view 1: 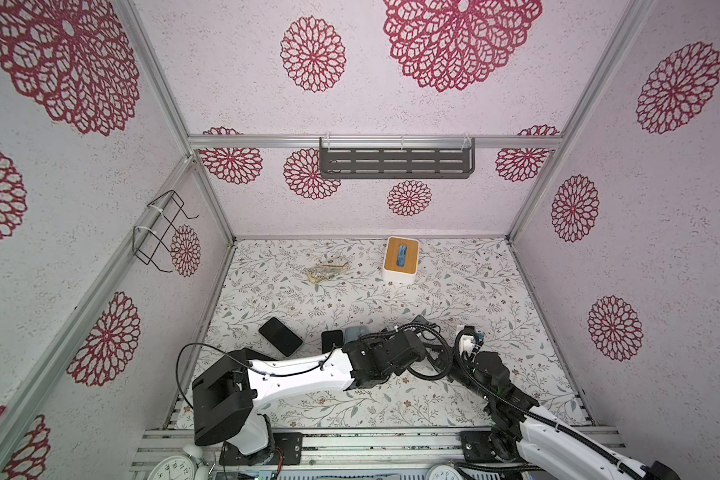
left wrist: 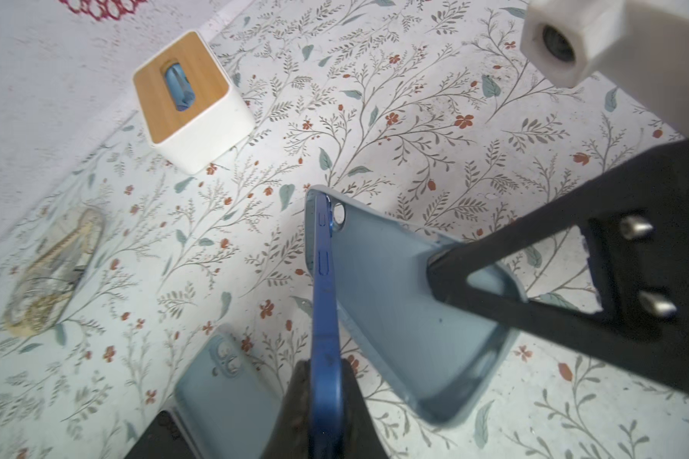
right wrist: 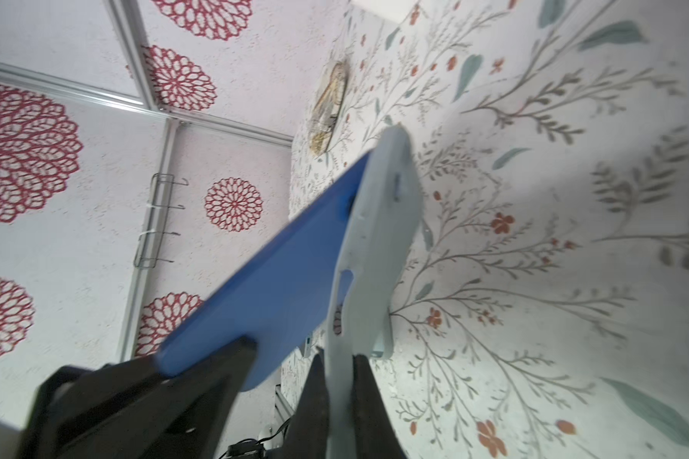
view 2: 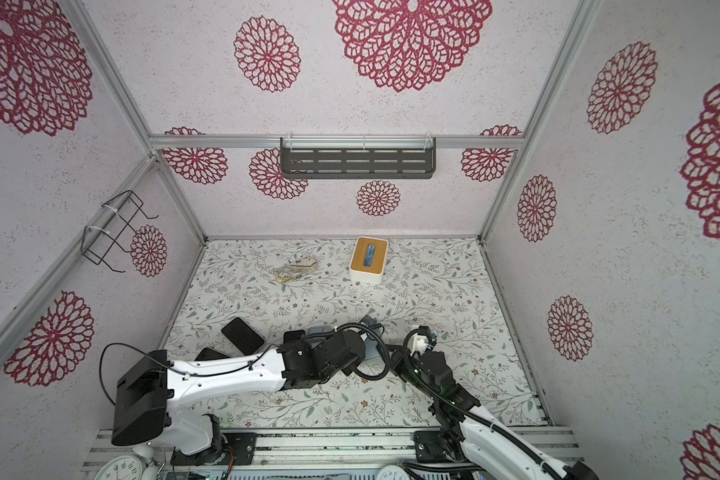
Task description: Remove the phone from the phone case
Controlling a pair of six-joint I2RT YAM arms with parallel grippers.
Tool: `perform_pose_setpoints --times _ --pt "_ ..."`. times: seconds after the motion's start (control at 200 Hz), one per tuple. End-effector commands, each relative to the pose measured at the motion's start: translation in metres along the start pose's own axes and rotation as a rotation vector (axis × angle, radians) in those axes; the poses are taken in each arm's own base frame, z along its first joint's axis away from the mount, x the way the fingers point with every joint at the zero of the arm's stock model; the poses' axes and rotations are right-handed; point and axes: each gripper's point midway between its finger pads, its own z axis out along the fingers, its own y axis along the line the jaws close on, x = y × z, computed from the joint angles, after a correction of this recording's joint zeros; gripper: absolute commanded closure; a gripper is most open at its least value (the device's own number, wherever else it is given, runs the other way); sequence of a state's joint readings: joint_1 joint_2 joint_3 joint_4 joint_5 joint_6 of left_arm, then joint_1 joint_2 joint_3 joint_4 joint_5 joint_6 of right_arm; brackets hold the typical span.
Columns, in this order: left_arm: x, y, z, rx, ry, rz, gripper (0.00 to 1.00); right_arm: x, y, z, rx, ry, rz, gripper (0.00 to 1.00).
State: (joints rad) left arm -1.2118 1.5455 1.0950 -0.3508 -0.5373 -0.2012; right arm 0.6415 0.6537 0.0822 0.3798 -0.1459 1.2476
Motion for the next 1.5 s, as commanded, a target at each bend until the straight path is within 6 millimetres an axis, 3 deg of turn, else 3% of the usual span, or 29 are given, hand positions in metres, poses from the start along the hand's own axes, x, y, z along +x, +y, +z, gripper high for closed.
perform_pose_setpoints --times 0.0,0.16,0.48,0.946,1.156,1.251,1.421,1.496 --pt "-0.014 0.015 -0.025 -0.065 -0.052 0.046 0.96 -0.003 -0.031 -0.005 0.118 -0.033 -0.033 1.0" --pt "-0.001 0.022 -0.03 -0.089 -0.021 0.105 0.96 -0.005 -0.037 -0.009 0.13 -0.044 -0.022 1.0" --pt "0.045 0.016 0.006 -0.183 0.175 0.307 0.97 -0.019 -0.032 -0.021 0.175 -0.064 -0.063 1.0" --pt "0.074 -0.006 0.042 -0.247 0.292 0.542 0.93 -0.021 -0.036 -0.018 0.164 -0.044 -0.044 1.0" --pt "0.095 -0.028 0.055 -0.228 0.358 0.625 0.74 -0.022 -0.039 -0.02 0.169 -0.038 -0.048 1.0" --pt "0.109 -0.036 0.065 -0.227 0.388 0.65 0.72 -0.023 -0.04 -0.021 0.168 -0.035 -0.043 1.0" --pt "0.113 -0.042 0.068 -0.221 0.389 0.641 0.65 -0.022 -0.04 -0.021 0.163 -0.022 -0.041 1.0" --pt "0.113 -0.042 0.067 -0.227 0.385 0.634 0.54 -0.021 -0.04 -0.02 0.162 -0.013 -0.039 1.0"
